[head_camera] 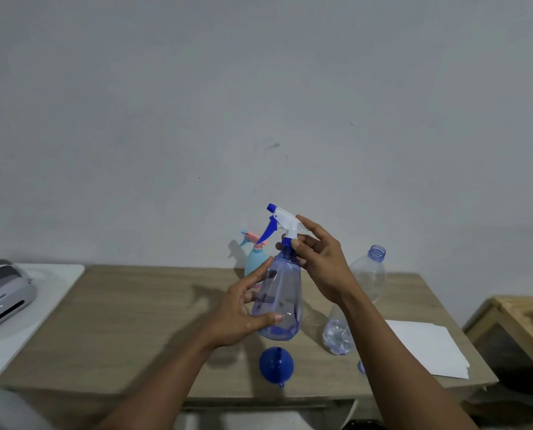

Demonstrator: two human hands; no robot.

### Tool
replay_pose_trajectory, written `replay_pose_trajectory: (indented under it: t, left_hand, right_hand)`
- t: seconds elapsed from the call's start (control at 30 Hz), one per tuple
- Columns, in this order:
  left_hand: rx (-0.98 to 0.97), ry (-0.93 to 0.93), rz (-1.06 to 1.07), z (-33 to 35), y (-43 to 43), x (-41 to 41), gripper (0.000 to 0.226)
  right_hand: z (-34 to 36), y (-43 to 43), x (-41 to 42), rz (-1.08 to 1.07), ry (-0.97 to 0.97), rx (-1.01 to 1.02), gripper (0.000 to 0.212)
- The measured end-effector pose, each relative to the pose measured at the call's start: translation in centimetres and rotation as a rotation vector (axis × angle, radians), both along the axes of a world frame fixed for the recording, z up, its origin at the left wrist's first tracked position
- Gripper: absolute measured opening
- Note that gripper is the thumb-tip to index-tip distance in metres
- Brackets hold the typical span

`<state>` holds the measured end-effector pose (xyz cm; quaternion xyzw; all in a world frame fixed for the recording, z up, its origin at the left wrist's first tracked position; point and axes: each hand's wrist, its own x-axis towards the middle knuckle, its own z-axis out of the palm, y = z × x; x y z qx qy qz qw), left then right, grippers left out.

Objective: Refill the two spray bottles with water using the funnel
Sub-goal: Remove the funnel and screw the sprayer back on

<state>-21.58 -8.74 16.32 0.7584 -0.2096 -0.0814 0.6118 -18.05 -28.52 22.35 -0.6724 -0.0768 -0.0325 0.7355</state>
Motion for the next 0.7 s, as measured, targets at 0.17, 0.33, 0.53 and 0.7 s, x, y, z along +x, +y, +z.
replay_pose_trajectory:
  t: [0.17, 0.33, 0.53, 0.7]
  left_hand:
    - [-0.005, -0.010, 0.019, -0.1, -0.4, -0.3, 0.098]
    - [0.026, -0.042, 0.064, -0.5, -1.0, -0.7, 0.101]
    - [0.037, -0.063, 0.054, -0.2, -0.8, -0.7, 0.099]
    - [0.085, -0.105, 0.060, -0.2, -0.7, -0.9, 0.099]
  right_hand:
    - [0.0, 0.3, -0.2, -0.064, -0.048, -0.027, 0.052]
    - [-0.5, 0.8, -0.1, -0.097, -0.083, -0.077, 0.046]
    - [-0.1, -0.1, -0.5, -0.056, -0.162, -0.225, 0.043]
    - [0.2, -0.4, -0.6, -0.035, -0.180, -0.290, 0.035]
